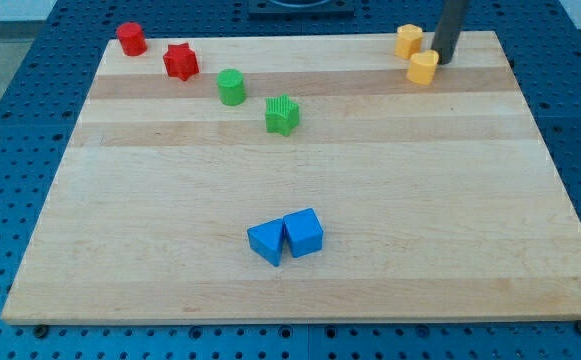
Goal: Place the heart at the bottom right of the green star
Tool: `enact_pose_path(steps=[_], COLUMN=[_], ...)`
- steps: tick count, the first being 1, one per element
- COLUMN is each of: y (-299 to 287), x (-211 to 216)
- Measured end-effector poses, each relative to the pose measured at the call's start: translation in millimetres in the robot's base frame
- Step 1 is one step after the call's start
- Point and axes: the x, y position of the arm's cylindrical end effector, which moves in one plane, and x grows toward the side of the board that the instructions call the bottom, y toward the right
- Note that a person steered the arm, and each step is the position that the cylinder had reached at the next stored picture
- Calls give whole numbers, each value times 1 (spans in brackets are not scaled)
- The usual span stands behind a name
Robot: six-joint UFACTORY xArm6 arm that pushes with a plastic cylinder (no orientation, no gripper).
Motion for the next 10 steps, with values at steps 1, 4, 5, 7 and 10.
enact_pose_path(steps=[1,4,5,7,10], y=[-26,-25,-42,-80,-105], x=[54,33,35,123,151])
